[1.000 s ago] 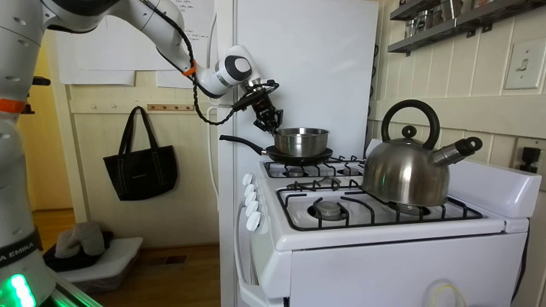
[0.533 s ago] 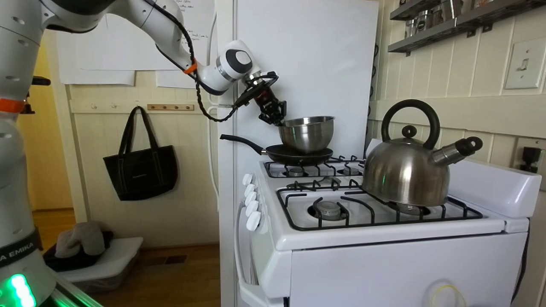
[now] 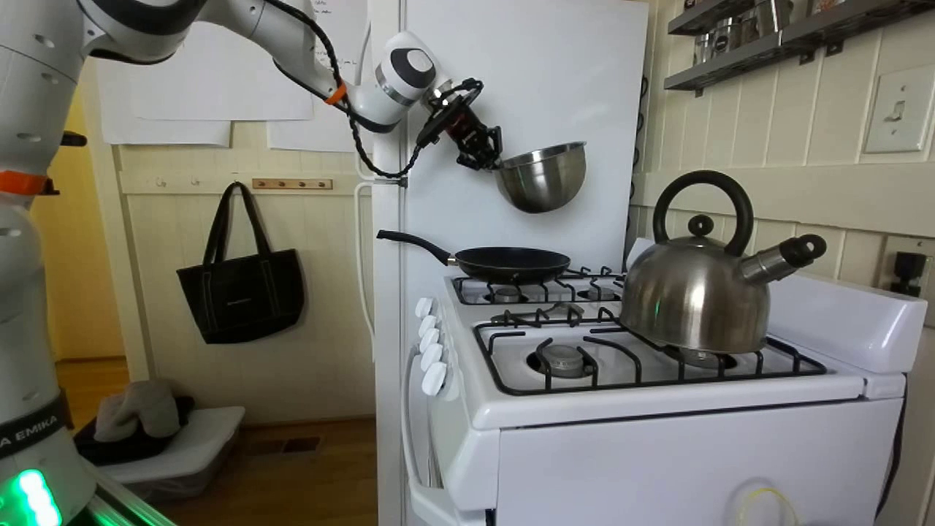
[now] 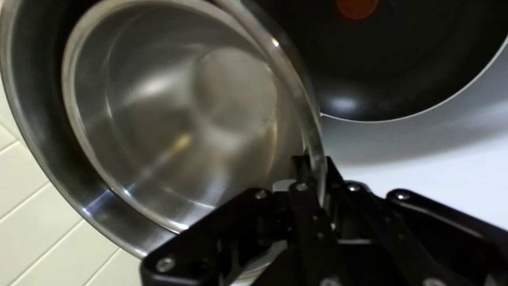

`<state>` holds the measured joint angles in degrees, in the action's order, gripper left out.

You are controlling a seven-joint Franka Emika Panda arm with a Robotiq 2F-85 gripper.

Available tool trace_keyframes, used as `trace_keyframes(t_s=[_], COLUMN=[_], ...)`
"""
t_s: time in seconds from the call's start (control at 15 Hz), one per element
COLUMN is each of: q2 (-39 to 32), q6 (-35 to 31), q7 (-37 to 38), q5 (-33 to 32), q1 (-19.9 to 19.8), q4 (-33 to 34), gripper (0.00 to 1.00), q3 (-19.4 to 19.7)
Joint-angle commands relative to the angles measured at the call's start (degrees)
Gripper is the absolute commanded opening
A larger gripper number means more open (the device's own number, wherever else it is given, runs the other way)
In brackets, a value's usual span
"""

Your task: Move the silver bowl and the pan away

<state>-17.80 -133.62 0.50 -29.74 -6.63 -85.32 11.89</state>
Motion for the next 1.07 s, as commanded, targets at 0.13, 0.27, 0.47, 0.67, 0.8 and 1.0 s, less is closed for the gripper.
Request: trace_keyframes(t_s=[0.13,0.27,0.47,0.67,0.8,1.0], q2=[-4.09,-5.5,-3.38,-6.73,-8.56,-9.59], q6=[3.75,3.84,4.65,8.17,9.5,11.41], q7=[-1.2,-1.24,-0.2,-1.54,-1.71,0.61], q5=[0.32,0.37,1.49,3.31,4.71,5.34], q1=[0.17,0.2,0.85,-0.2,-1.05,-1.84], q4=[6.9,8.38,4.49,7.81,10.37,13.21], gripper=[0.11,0.11,0.03,0.03,0.03,0.03], q3=[0.21,0.28,-0.26,-0.19,0.04,1.49])
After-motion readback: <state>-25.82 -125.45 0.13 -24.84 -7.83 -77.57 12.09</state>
